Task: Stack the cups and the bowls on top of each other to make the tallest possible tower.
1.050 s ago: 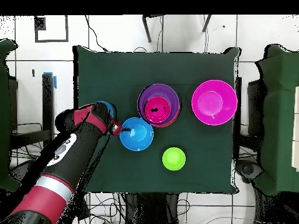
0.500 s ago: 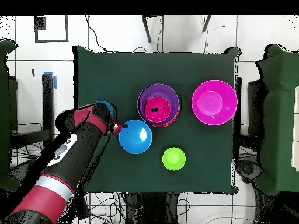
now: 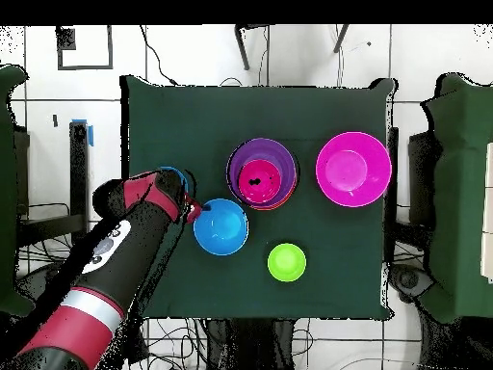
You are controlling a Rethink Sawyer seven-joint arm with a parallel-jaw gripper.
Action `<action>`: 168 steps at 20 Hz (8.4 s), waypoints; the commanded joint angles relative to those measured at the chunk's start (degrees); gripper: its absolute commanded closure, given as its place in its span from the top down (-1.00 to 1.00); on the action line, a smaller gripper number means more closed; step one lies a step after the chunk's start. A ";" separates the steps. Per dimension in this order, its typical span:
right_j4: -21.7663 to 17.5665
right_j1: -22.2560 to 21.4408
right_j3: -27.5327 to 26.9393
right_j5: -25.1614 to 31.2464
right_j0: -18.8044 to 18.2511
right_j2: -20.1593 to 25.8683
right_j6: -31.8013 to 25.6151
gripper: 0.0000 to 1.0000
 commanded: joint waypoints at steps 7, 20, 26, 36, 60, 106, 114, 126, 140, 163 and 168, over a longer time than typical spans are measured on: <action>2.33 -12.29 2.27 14.73 -3.81 8.13 0.59 -1.00; -0.20 -19.71 -3.88 31.56 -9.65 10.89 -6.33 -1.00; -2.60 -19.54 -8.05 33.26 -11.27 10.62 -7.19 -1.00; -8.01 -14.28 -19.49 30.86 -14.74 8.77 -11.82 -1.00; -12.64 -13.69 -21.04 22.21 -18.15 10.95 -18.55 -1.00; -14.65 -21.45 0.24 6.73 -22.69 21.54 -16.44 -1.00; -15.13 -22.49 2.19 6.30 -23.32 22.94 -17.02 -1.00; -16.26 -22.30 2.01 5.16 -23.37 23.71 -15.59 -1.00; -19.30 -20.45 -0.63 3.03 -21.98 20.96 -13.42 -1.00; -20.11 -21.02 -1.23 2.07 -23.52 23.42 -12.86 1.00; -20.14 -21.08 -0.84 0.74 -23.88 24.37 -13.85 1.00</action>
